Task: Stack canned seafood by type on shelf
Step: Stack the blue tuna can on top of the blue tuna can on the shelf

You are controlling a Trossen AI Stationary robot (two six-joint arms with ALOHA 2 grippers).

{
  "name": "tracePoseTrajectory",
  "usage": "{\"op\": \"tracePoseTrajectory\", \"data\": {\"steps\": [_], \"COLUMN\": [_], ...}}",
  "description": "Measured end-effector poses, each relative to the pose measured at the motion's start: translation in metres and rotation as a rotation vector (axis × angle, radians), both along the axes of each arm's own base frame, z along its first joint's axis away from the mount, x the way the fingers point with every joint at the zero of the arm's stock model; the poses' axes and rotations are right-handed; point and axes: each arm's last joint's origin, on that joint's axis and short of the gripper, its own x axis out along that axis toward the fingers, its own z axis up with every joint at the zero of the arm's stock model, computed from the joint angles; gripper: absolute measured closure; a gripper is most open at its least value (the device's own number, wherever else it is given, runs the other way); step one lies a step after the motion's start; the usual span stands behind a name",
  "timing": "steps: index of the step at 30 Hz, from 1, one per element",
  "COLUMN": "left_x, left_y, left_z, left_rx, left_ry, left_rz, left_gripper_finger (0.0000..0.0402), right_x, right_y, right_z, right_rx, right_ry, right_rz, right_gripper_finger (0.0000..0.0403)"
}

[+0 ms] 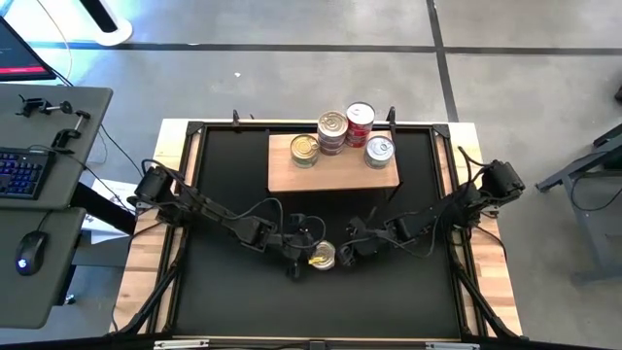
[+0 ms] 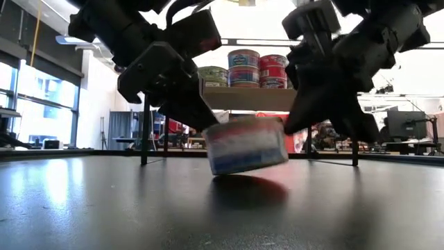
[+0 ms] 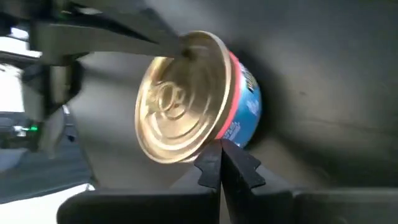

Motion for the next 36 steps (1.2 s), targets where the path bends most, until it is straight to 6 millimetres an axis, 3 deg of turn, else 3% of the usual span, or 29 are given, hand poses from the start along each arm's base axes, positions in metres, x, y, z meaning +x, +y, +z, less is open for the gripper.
{"op": "tracePoseTrajectory", "data": {"steps": [7, 14, 18, 24, 30, 33, 36], "left_x": [-0.01, -0.014, -0.024, -0.046, -0.075, -0.091, -0.107], "left_y": [0.004, 0.006, 0.013, 0.018, -0.008, -0.022, -0.033], "left_z": [-0.013, -0.012, -0.004, 0.03, 0.078, 0.089, 0.092], "left_rx": [0.06, 0.077, 0.075, -0.007, -0.143, -0.159, -0.194], "left_ry": [0.122, 0.172, 0.242, 0.256, 0.077, -0.002, -0.04], "left_rz": [0.014, 0.023, 0.08, 0.234, 0.308, 0.374, 0.466], "left_gripper_finger": [0.0402, 0.0402, 0.0402, 0.0402, 0.0402, 0.0402, 0.0402], "right_x": [0.017, 0.026, 0.035, 0.055, 0.07, 0.077, 0.091], "right_y": [0.004, 0.007, 0.007, -0.003, -0.014, -0.017, -0.015], "right_z": [0.026, 0.042, 0.063, 0.113, 0.151, 0.151, 0.144], "right_rx": [-0.036, -0.106, -0.178, -0.369, -0.63, -0.675, -0.676], "right_ry": [-0.092, -0.102, -0.117, -0.169, -0.303, -0.25, -0.195], "right_rz": [0.002, 0.032, 0.111, 0.303, 0.509, 0.637, 0.791], "right_gripper_finger": [0.0403, 0.0403, 0.0403, 0.0403, 0.0395, 0.0362, 0.0304]}}
